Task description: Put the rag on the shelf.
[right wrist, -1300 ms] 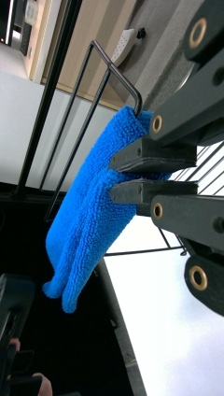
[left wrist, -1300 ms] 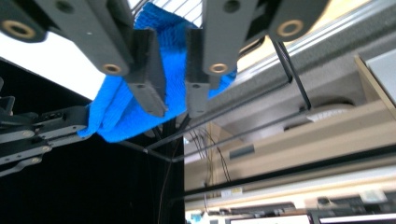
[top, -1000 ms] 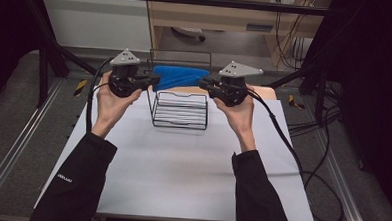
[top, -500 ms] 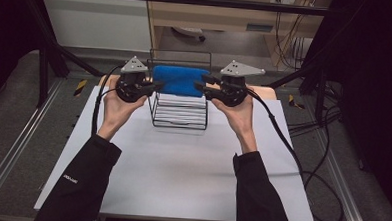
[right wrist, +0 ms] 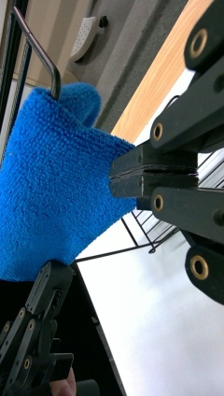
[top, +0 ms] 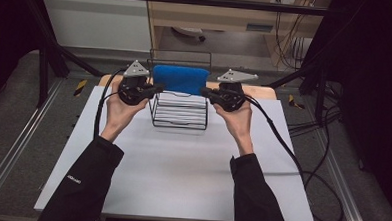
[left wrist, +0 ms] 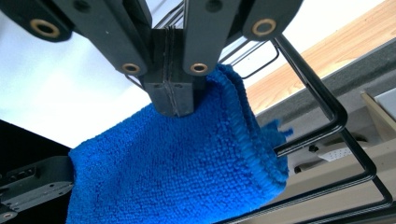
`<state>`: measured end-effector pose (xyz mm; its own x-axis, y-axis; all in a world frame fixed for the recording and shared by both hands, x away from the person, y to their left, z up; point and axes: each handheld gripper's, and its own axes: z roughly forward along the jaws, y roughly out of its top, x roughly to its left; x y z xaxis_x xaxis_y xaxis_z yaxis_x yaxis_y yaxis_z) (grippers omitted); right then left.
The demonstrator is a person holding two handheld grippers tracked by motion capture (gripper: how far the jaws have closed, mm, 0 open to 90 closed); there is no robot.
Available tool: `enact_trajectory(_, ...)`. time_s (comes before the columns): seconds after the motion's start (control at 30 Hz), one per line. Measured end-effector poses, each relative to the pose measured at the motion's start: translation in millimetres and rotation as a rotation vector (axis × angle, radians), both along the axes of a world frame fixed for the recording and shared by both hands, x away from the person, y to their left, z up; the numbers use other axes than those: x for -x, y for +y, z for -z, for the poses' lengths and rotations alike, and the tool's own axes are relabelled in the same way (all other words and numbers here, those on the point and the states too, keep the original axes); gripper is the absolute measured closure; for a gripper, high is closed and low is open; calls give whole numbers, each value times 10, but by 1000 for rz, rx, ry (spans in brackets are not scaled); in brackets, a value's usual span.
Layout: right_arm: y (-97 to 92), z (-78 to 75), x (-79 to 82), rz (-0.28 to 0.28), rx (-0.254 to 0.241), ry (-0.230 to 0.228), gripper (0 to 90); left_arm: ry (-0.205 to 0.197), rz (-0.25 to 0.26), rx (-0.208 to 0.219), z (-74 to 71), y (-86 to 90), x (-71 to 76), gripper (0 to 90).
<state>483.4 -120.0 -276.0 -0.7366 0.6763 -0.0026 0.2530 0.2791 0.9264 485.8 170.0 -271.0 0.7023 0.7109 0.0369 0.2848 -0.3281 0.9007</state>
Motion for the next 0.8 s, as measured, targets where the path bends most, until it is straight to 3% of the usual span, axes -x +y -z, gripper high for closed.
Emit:
enact_trajectory(0.2,-34,-41,83,-11,-28,-21,833,4,7,11,-10,44,56,867)
enact_trajectory(0.33,-99,-78,173,-12,-49,-24,760,19,0,1,19,121,119,797)
enact_trajectory(0.6,-252,-106,303,5,-57,5,513,38,-13,-45,105,259,262,603)
enact_trajectory(0.8,-386,-40,378,35,-51,27,353,72,-26,-84,253,383,362,442)
